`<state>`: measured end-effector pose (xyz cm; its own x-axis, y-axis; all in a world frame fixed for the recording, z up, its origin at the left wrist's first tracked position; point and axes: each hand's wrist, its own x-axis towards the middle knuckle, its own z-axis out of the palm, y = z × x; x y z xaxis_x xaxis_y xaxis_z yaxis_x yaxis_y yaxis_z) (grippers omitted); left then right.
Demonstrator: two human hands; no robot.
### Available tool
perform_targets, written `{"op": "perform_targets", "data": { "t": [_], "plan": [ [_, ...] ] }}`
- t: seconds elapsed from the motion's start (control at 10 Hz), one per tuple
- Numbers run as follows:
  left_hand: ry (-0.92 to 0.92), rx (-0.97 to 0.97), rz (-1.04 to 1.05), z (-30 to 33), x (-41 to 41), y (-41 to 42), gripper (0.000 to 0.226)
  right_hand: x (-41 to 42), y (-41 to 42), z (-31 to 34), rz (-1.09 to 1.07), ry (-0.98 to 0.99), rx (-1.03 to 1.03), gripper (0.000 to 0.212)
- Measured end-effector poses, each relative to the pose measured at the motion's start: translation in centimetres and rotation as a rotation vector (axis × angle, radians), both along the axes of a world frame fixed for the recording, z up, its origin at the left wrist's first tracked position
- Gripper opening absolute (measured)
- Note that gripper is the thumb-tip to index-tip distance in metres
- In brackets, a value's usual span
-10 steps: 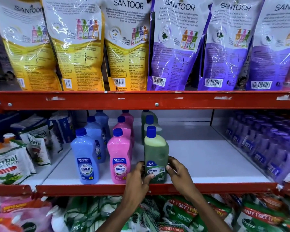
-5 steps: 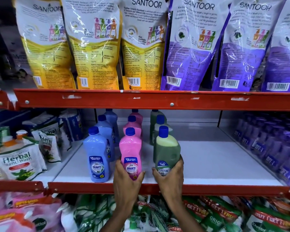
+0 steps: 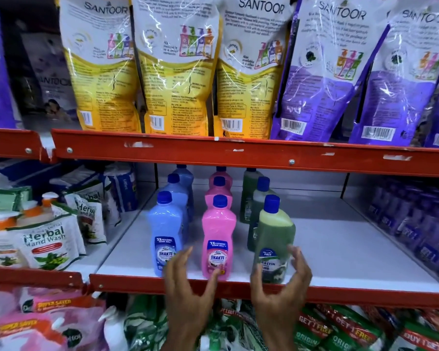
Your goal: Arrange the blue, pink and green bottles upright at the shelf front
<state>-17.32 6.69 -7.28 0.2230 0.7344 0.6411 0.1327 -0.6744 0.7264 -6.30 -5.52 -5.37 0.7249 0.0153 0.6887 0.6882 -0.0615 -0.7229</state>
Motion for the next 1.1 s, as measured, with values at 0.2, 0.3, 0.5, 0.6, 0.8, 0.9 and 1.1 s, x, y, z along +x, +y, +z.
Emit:
{"op": "perform_targets", "data": {
  "t": [0.2, 0.3, 0.5, 0.6, 0.8, 0.9, 1.1],
  "plan": [
    [0.049, -0.099, 0.174, 0.6, -3.4, 5.3, 0.105, -4.4, 7.3, -0.6, 0.152, 0.103, -0.268, 0.103],
    [0.091, -0.174, 0.066, 1.3, -3.4, 6.4, 0.108, -4.1, 10.2, -0.4, 0.137, 0.27, -0.326, 0.11],
    [0.09, -0.16, 0.041, 0.9, -3.3, 7.2, 0.096, -3.0, 11.4, -0.6, 0.045, 0.271, -0.322, 0.08],
    [0.093, -0.16, 0.037, 0.4, -3.1, 7.5, 0.097, -2.9, 11.4, -0.8, 0.033, 0.266, -0.332, 0.08],
    [0.06, -0.164, 0.033, 0.3, -3.1, 7.4, 0.099, -3.0, 11.2, -0.5, 0.095, 0.267, -0.319, 0.084],
    [0.089, -0.187, 0.018, 0.5, -3.3, 7.4, 0.099, -3.0, 11.0, -0.4, 0.108, 0.27, -0.329, 0.088],
    [0.067, -0.114, 0.067, 0.9, -4.2, 6.2, 0.112, -4.6, 9.1, 0.5, 0.166, 0.267, -0.308, 0.113]
  ]
}}
